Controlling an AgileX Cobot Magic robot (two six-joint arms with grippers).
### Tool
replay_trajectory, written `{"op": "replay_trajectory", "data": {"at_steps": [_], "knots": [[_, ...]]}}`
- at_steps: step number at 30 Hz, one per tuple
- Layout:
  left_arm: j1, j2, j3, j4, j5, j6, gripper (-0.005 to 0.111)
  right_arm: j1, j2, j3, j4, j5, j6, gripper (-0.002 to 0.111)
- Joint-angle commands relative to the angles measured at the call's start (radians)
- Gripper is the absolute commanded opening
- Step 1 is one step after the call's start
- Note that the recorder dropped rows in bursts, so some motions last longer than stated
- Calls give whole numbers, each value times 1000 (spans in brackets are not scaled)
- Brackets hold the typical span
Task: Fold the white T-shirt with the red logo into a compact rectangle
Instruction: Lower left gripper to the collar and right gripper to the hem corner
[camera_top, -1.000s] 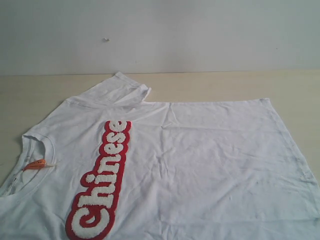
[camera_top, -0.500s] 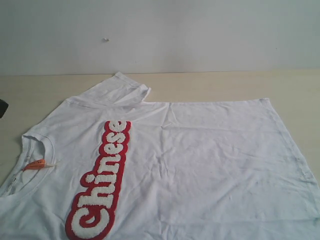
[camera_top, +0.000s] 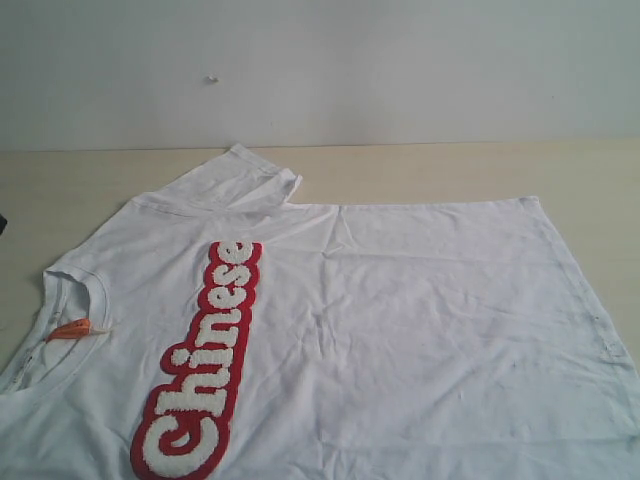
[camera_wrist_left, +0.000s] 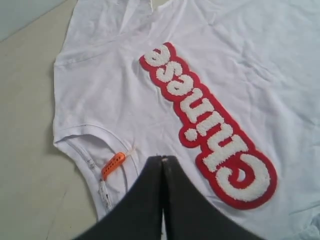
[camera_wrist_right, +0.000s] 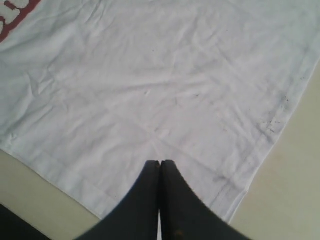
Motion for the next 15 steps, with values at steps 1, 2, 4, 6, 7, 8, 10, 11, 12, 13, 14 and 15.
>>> {"op": "replay_trajectory", "data": {"at_steps": [1,2,4,6,7,8,10,11,12,13,14,15], "knots": [[-6,-5,-8,-12,41,3,0,3,2,-7,2,8,-47,0],[-6,-5,-8,-12,41,16,0,3,2,-7,2,8,-77,0],[-6,3,-8,-5,36,90,0,3,2,-7,2,8,-130,0],[-6,23,-8,4,19,224,0,3,4,-7,0,-1,-168,0],[-6,34,-8,4,10,272,0,3,4,-7,-2,-12,-182,0],[-6,54,-8,4,-4,328,0,3,4,-7,-8,-23,-196,0],[-6,88,-8,6,-15,399,0,3,4,-7,-25,-38,-232,0],[-6,109,-8,13,-15,432,0,3,6,-7,-52,-45,-264,0],[-6,127,-8,19,-13,459,0,3,11,-7,-72,-45,-287,0],[-6,148,-8,22,-11,496,0,3,16,-7,-91,-45,-308,0],[-6,167,-8,26,-2,536,0,3,31,-7,-106,-45,-335,0],[-6,185,-8,32,5,581,0,3,43,-7,-116,-45,-355,0]]}}
